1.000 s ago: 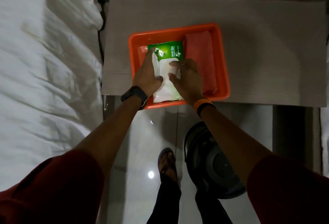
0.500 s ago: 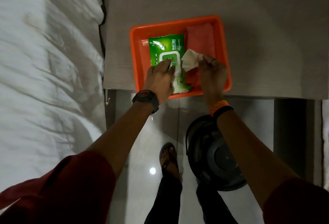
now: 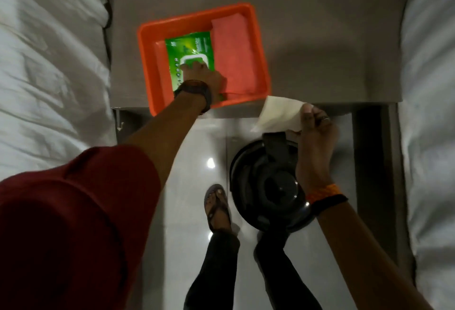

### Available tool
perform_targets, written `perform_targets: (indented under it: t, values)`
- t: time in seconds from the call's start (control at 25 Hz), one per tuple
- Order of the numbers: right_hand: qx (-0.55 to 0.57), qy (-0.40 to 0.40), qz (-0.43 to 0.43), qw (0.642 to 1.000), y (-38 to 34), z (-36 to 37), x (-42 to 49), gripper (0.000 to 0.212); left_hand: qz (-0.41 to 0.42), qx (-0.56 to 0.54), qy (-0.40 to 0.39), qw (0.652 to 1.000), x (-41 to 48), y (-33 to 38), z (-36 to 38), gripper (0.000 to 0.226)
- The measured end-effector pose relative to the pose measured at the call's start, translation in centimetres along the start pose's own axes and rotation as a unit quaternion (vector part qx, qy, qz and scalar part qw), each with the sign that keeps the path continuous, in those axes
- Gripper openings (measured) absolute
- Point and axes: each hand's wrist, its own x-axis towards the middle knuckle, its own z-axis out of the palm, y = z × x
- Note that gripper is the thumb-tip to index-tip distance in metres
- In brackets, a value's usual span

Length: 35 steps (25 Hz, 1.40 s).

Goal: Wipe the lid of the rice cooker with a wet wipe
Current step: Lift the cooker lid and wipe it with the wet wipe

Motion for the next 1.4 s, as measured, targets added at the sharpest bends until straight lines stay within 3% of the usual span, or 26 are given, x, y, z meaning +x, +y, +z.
perform_targets:
  t: [0.04, 0.12, 0.2, 0.28, 0.36, 0.52, 0.6, 0.72, 0.88, 1.04, 1.2, 1.28, 1.4]
  values:
    - [-0.019, 0.015, 0.018, 1.0, 0.8, -2.0, 0.1, 0.016, 0.017, -0.047, 0.069, 0.996, -1.1, 1.7, 0.4, 0.041]
    - [-0.041, 0.019, 0.055, 0.997, 2.6, -5.9, 0.4, 0.022, 0.085, -0.124, 0.256, 0.955, -4.0, 6.4, 2.0, 0.036]
    - [-0.025, -0.007, 0.092, 0.995, 4.4, -10.0, 0.6, 0.018, 0.152, -0.187, 0.344, 0.907, -6.6, 12.1, 4.1, 0.039]
    - [-0.04, -0.035, 0.135, 0.989, 6.2, -14.1, 1.1, 0.011, 0.224, -0.25, 0.239, 0.911, -7.3, 17.5, 5.8, 0.043]
    - [-0.082, -0.02, 0.142, 0.986, 8.3, -17.9, 1.8, 0.027, 0.293, -0.227, 0.077, 0.925, -6.3, 22.0, 7.1, 0.052]
    - [-0.12, 0.129, 0.075, 0.981, 12.5, -23.7, 3.8, 0.021, 0.432, 0.006, -0.04, 0.901, -3.1, 30.1, 9.0, 0.103]
    - [-0.093, 0.133, 0.093, 0.982, 14.4, -24.8, 4.7, 0.023, 0.43, 0.074, -0.086, 0.896, -2.0, 32.0, 10.5, 0.113]
    - [-0.108, 0.101, 0.111, 0.983, 16.5, -24.1, 5.2, 0.016, 0.427, 0.025, -0.092, 0.899, -1.8, 31.9, 11.5, 0.104]
    - [-0.148, 0.05, 0.045, 0.987, 18.3, -21.4, 3.4, 0.009, 0.411, -0.071, -0.093, 0.904, -4.0, 26.6, 11.8, 0.087]
    - [-0.129, -0.128, 0.03, 0.983, 20.5, -16.4, -2.5, 0.01, 0.37, -0.144, -0.057, 0.916, -6.8, 17.6, 12.4, 0.07]
    - [-0.136, -0.299, 0.041, 0.944, 22.3, -9.9, -7.0, 0.043, 0.323, -0.208, -0.027, 0.923, -8.7, 12.6, 14.1, 0.072]
    - [-0.195, -0.29, 0.012, 0.937, 23.9, -8.0, -3.5, 0.052, 0.321, -0.224, -0.017, 0.92, -9.1, 10.7, 15.7, 0.065]
    - [-0.264, -0.18, 0.109, 0.941, 25.0, -7.5, 3.4, 0.053, 0.335, -0.23, 0.002, 0.914, -9.3, 9.1, 17.2, 0.061]
